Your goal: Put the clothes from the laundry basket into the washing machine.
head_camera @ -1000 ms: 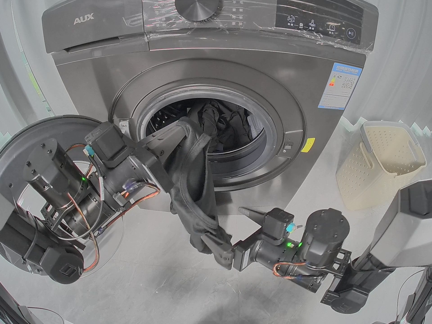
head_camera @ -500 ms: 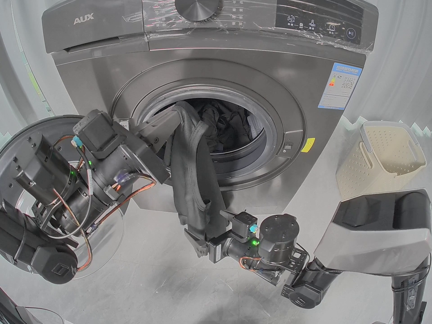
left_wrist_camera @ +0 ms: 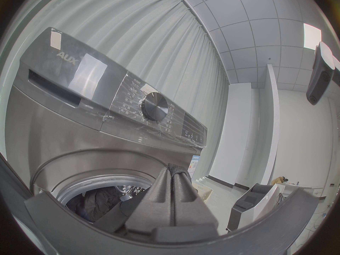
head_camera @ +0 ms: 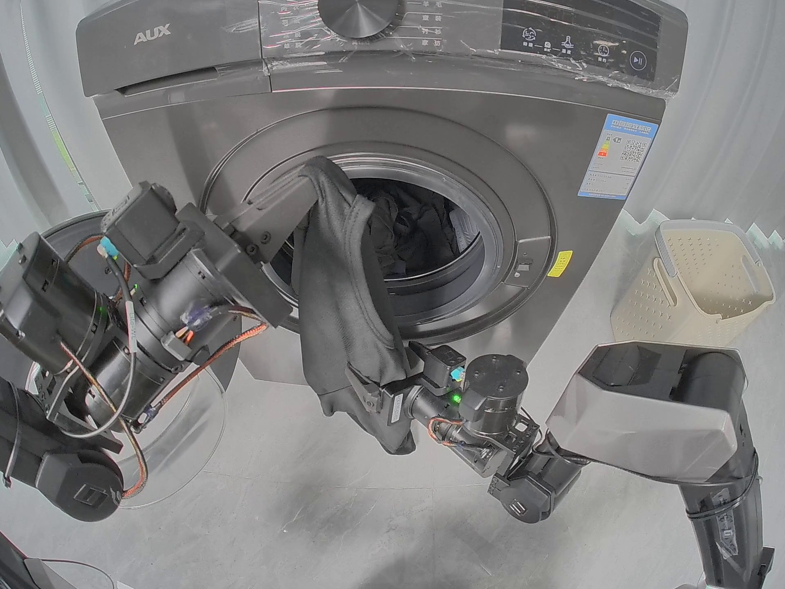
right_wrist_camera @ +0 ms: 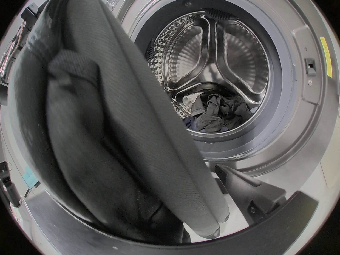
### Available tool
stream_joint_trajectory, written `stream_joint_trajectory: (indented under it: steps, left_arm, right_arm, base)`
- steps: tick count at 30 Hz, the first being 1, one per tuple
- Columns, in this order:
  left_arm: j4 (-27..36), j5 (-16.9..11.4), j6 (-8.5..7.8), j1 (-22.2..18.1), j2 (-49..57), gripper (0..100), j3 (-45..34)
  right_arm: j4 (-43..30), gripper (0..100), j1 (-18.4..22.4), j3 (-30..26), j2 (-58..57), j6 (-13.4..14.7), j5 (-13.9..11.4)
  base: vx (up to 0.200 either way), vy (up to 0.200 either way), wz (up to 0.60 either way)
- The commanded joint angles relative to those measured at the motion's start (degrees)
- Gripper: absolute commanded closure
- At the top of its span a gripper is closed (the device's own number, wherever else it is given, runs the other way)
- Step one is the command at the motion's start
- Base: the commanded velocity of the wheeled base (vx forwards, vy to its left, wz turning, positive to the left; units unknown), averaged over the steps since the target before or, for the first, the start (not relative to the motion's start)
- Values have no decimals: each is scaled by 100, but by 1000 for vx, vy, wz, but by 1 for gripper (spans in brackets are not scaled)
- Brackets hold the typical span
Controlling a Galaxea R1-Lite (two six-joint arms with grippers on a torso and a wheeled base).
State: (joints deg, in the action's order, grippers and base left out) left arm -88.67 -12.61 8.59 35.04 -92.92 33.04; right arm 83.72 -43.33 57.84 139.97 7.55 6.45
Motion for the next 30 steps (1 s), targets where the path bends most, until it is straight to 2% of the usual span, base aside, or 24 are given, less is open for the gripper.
stream_joint_trajectory:
  steps: [1,4,5,9,13,14,16,17,22,26,30]
  left_arm:
    - [-1,-5,11,21,125,100,10]
    - [-1,-5,19,38,125,100,10]
    - [-1,-5,19,38,133,100,10]
    - [-1,-14,19,3,116,100,1]
    - [-1,-14,125,-58,90,100,-34]
    - [8,12,204,-85,90,100,-52]
    - [17,21,248,-181,63,100,-60]
    - [52,21,266,-383,28,100,-87]
    - [87,-67,239,-937,-271,100,-351]
    - [17,-207,239,-1034,-587,100,-746]
    - [17,-286,151,-1025,-868,100,-1168]
  right_arm:
    - [3,0,35,245,215,1,-3]
    - [3,0,17,412,329,1,6]
    - [12,100,8,438,347,1,6]
    - [39,100,-27,438,338,10,6]
    - [56,100,17,306,136,19,6]
    - [56,100,43,183,-84,19,6]
    - [56,100,87,16,-304,19,6]
    - [39,100,175,-239,-603,28,14]
    - [12,100,334,-986,-1499,19,23]
    - [12,100,351,-1372,-2053,28,23]
    - [3,100,316,-1443,-2237,28,23]
  base:
    - [0,0,0]
    - [0,0,0]
    - [0,0,0]
    - [0,0,0]
    - [0,0,0]
    - [0,0,0]
    - [0,0,0]
    - [0,0,0]
    - [0,0,0]
    - [0,0,0]
    - [0,0,0]
